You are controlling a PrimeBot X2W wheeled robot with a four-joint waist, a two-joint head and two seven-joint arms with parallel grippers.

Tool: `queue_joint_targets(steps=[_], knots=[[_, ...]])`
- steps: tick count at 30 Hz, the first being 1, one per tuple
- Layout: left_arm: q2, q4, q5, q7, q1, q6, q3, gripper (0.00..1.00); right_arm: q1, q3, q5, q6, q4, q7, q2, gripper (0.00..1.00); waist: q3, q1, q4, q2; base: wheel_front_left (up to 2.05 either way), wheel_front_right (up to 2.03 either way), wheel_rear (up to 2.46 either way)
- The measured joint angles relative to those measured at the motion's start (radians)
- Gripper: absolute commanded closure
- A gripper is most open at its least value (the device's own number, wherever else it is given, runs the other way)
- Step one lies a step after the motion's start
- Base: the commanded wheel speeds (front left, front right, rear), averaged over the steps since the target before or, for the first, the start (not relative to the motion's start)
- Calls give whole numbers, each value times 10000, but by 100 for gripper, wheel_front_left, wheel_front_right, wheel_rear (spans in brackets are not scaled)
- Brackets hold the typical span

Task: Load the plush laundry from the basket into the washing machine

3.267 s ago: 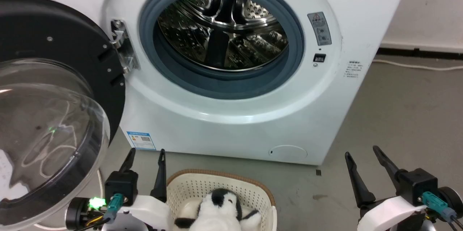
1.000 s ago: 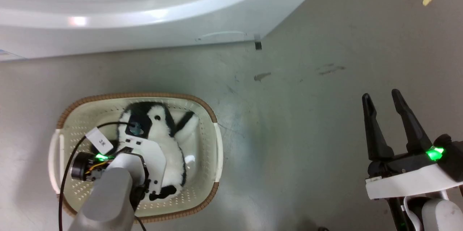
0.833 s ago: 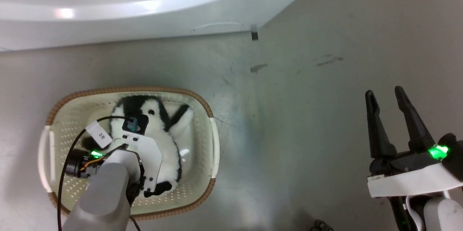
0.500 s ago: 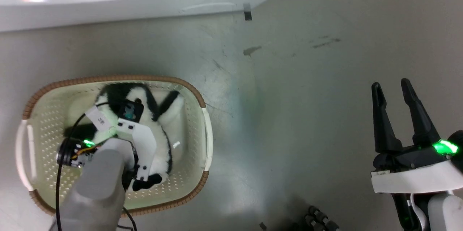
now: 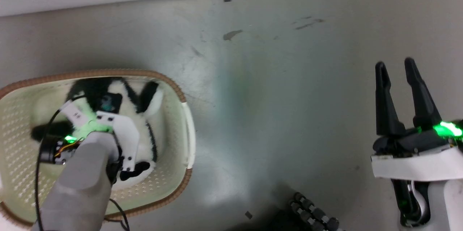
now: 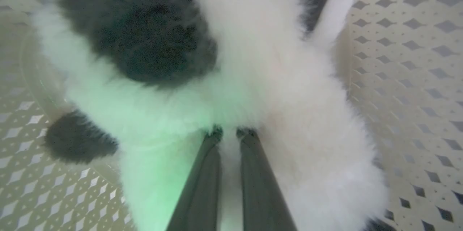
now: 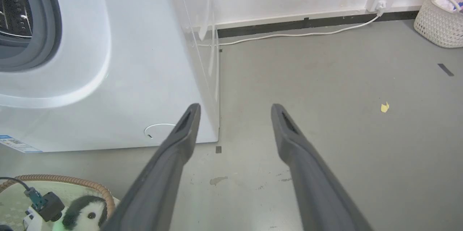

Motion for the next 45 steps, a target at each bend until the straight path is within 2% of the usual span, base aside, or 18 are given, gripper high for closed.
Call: queue_joint_targets(steps=[4, 10, 18, 19, 26, 31, 35, 41, 45], knots=[[109, 268, -385, -734, 37, 8, 77, 100, -330, 134, 105, 0, 88, -58, 0, 0, -119, 1, -319, 0, 0, 0, 0], [-374, 640, -757, -1793, 301, -274, -63, 100, -202, -316, -378, 0, 138, -198, -4, 0, -866, 1, -303, 0, 0, 0, 0], [-1166, 767, -1174, -3405, 1010, -775, -284, 100, 641, -759, -1126, 0, 132, -297, -2, 0, -2706, -1, 361, 0, 0, 0, 0], [-1342, 652, -1409, -3986, 1471, -897, -226, 100, 1065, -763, -1390, 0, 134, -307, -2, 0, -3472, -2, 642, 0, 0, 0, 0], [-1498, -173, -1661, -4993, 2389, -1064, -109, 100, 1754, -614, -1737, 0, 146, -307, -2, 0, -5114, -3, 1256, -1, 0, 0, 0], [-1475, -1695, -1697, -5179, 3066, -1055, 84, 100, 2037, -566, -1808, 0, 138, -307, -2, 0, -5987, -4, 1571, 0, 0, 0, 0], [-1340, -3946, -1632, -5181, 3616, -767, 468, 100, 2077, -571, -1808, 0, 125, -309, -2, 0, -6318, -3, 1742, 0, 0, 0, 0], [-1250, -7647, -1266, -5242, 4173, -391, 1377, 100, 2072, -581, -1781, 0, 81, -309, 0, 0, -6038, -1, 1699, 0, 0, 0, 0], [-1260, -9070, -848, -5252, 4131, -330, 1691, 100, 2005, -520, -1712, 0, 77, -309, 0, 0, -5637, 1, 1597, 0, 0, 0, 0]])
